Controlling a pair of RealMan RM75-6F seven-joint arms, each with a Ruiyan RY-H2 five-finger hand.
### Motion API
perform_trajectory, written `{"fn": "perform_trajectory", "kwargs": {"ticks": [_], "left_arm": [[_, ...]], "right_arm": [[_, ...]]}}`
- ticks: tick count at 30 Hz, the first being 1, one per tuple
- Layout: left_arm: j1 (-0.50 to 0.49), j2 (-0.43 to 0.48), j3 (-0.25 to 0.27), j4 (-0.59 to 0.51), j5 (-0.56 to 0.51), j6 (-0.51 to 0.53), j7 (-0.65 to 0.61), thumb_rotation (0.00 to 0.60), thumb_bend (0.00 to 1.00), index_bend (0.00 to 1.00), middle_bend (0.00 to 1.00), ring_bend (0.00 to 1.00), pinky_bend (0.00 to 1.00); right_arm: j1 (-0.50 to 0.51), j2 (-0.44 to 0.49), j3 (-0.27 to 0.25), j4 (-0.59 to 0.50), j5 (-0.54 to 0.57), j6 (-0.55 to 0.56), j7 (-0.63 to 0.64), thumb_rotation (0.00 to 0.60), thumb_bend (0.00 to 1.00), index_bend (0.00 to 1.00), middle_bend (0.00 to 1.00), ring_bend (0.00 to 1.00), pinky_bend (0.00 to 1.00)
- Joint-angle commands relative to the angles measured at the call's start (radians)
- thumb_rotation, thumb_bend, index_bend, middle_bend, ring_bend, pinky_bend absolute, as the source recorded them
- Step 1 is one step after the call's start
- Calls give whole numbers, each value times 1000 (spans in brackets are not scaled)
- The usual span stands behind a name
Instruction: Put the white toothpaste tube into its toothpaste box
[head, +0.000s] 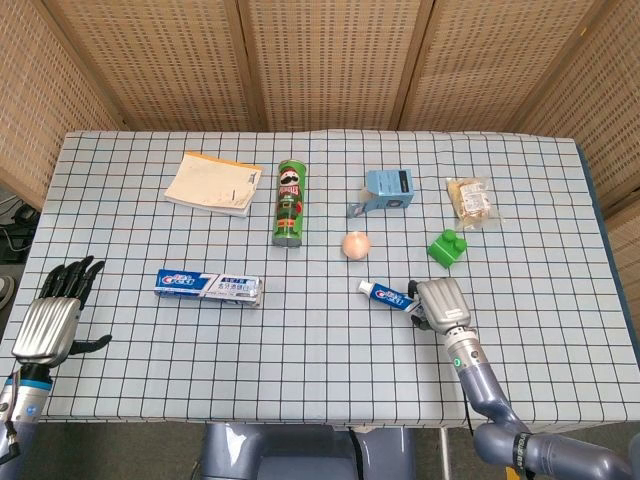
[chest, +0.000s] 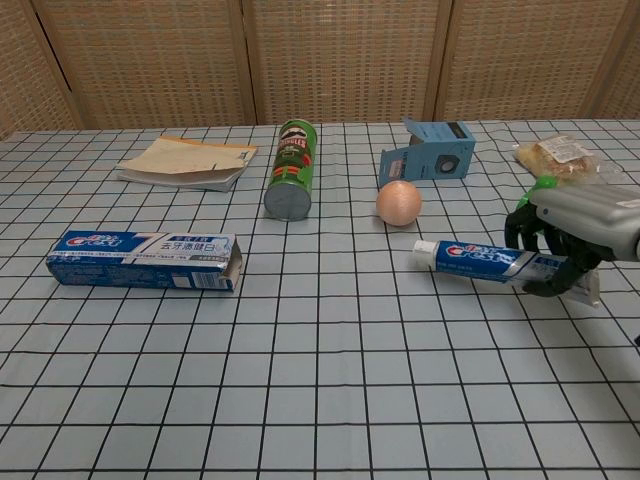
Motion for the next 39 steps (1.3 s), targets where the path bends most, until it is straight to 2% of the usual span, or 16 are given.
{"fn": "perform_trajectory", "kwargs": {"ticks": [1,4,9,14,18,22,27,34,39], "left_arm": [[-92,-60,-35,132,18,-98,-50,600,0,0,0,0,0],[-139,-98,-40,206,42,-146,-97,600,0,5,0,0,0],[-201,-159,-41,311,73,-208,-166,600,0,104,7,20,52],[-289,-263,-20,466,127,-299,-232,600,0,155,76,65,41],[-336,-324,-14,541,123,-364,-269,600,0,206,92,87,69],[-363,-371,-15,587,116,-391,-272,600,0,267,140,174,146],[-389,-423,-14,641,106,-415,-253,600,0,288,157,205,232],[-403,-483,-26,711,64,-421,-210,600,18,398,287,332,356],[-403,-507,-40,729,37,-409,-216,600,83,580,464,481,468]], "right_arm": [[-19,65,-5,-76,-44,27,42,600,647,660,655,641,563],[-28,104,-4,-122,-66,38,77,600,647,661,655,642,565],[-40,157,-7,-175,-99,52,124,600,649,665,656,643,569],[-45,199,-18,-211,-126,65,123,600,650,665,656,643,570],[-46,216,-20,-223,-131,67,125,600,650,665,656,644,569],[-46,228,-22,-227,-135,69,125,600,652,666,656,643,569],[-51,243,-27,-223,-140,71,138,600,651,666,656,643,570],[-55,253,-31,-198,-139,61,175,600,651,667,656,643,570],[-58,259,-35,-195,-149,65,190,600,652,667,657,644,570]]}}
